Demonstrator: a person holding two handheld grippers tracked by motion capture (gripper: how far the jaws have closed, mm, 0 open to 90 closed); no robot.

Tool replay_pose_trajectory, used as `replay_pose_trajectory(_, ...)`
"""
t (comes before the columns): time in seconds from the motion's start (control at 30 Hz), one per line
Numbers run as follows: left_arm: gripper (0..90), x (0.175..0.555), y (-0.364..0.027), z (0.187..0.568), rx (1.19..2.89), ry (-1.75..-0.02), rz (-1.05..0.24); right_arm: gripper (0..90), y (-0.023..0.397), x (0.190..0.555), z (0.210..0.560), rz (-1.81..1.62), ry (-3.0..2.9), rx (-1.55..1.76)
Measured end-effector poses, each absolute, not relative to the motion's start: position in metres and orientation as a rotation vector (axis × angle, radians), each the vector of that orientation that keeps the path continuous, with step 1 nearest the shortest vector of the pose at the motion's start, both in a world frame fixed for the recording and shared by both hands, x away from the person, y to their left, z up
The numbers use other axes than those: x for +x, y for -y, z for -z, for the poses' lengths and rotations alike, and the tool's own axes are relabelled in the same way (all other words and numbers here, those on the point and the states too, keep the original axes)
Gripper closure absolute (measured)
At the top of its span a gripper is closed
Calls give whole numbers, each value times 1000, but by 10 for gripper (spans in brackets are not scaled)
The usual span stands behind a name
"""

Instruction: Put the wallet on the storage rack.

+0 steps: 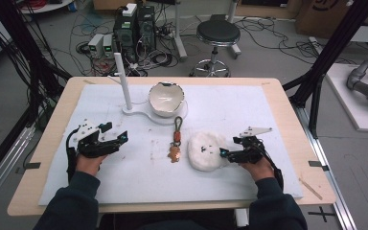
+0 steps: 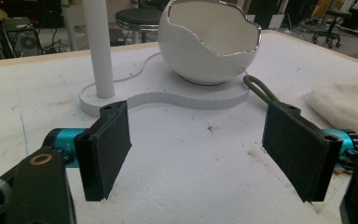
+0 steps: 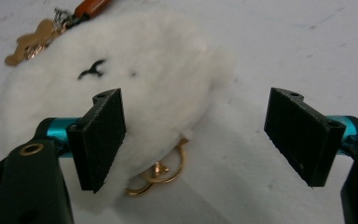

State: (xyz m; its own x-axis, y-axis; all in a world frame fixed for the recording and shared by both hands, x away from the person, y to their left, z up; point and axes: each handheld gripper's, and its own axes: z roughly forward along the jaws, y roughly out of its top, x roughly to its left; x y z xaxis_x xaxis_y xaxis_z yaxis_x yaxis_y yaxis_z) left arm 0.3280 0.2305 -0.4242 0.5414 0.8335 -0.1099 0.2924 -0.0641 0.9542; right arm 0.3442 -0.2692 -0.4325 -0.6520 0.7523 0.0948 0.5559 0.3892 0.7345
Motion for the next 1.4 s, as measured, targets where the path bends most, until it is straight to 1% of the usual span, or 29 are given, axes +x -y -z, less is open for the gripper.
replay_pose_trajectory(0.03,233,327,-230,424,1632,-970,-584,253,266,344,434,-1104,-2421,1153)
replay_pose_trajectory(0.1,233,325,-230,424,1635,-963,-583,282,264,345,436,-1095,-2454,1163)
replay_pose_trajectory(0.17,235,324,-230,424,1646,-957,-580,375,263,346,438,-1110,-2501,1188)
replay_pose_trajectory(0.2,235,324,-230,425,1650,-956,-579,406,263,347,439,-1115,-2523,1202)
replay_pose_trajectory(0.23,235,324,-230,425,1647,-960,-576,412,262,348,440,-1111,-2535,1227)
replay_pose_trajectory(0.3,237,323,-229,425,1649,-955,-572,473,263,350,441,-1130,-2558,1266)
replay_pose_trajectory(0.33,238,323,-229,425,1649,-955,-572,473,263,350,441,-1130,-2558,1266)
replay_pose_trajectory(0.37,239,323,-228,425,1652,-955,-567,586,263,351,441,-1138,-2579,1257)
replay_pose_trajectory(0.4,240,324,-228,425,1656,-952,-565,627,263,351,441,-1141,-2591,1243)
replay_pose_trajectory(0.43,242,324,-226,425,1662,-949,-554,704,262,350,438,-1127,-2587,1206)
replay_pose_trajectory(0.47,242,324,-226,425,1662,-949,-554,752,261,349,437,-1132,-2585,1165)
replay_pose_trajectory(0.5,242,324,-224,425,1660,-946,-545,752,261,349,437,-1132,-2585,1165)
replay_pose_trajectory(0.53,244,325,-221,426,1662,-943,-514,777,260,346,432,-1153,-2572,1108)
replay_pose_trajectory(0.57,244,325,-221,426,1662,-943,-514,777,260,346,432,-1153,-2572,1108)
replay_pose_trajectory(0.6,244,325,-217,426,1661,-930,-460,782,259,343,425,-1212,-2546,1003)
replay_pose_trajectory(0.63,244,325,-217,426,1661,-930,-460,782,259,343,425,-1212,-2546,1003)
replay_pose_trajectory(0.73,244,327,-206,425,1665,-893,-379,781,258,337,415,-1355,-2494,843)
replay_pose_trajectory(0.8,244,331,-189,424,1683,-837,-320,781,255,336,414,-1401,-2503,792)
replay_pose_trajectory(0.83,244,331,-189,424,1683,-837,-320,781,253,336,413,-1414,-2511,775)
replay_pose_trajectory(0.87,244,335,-176,421,1710,-801,-288,781,250,336,412,-1432,-2522,744)
replay_pose_trajectory(0.93,244,336,-171,420,1718,-776,-272,781,248,336,411,-1449,-2534,725)
replay_pose_trajectory(1.0,244,339,-156,416,1725,-715,-200,780,236,334,407,-1477,-2573,650)
replay_pose_trajectory(1.07,244,340,-146,416,1738,-674,-156,781,227,331,405,-1490,-2598,592)
replay_pose_trajectory(1.2,259,339,-131,418,1786,-631,-110,780,211,328,401,-1508,-2615,480)
replay_pose_trajectory(1.23,318,338,-128,419,1798,-626,-97,780,208,328,400,-1512,-2617,470)
replay_pose_trajectory(1.3,555,337,-126,421,1826,-593,-75,779,207,328,399,-1515,-2620,466)
replay_pose_trajectory(1.33,555,335,-125,421,1860,-564,-80,779,206,327,399,-1513,-2624,467)
replay_pose_trajectory(1.37,678,334,-124,421,1882,-563,-98,778,204,327,399,-1513,-2619,468)
replay_pose_trajectory(1.4,724,334,-125,420,1882,-563,-94,775,204,328,399,-1506,-2614,474)
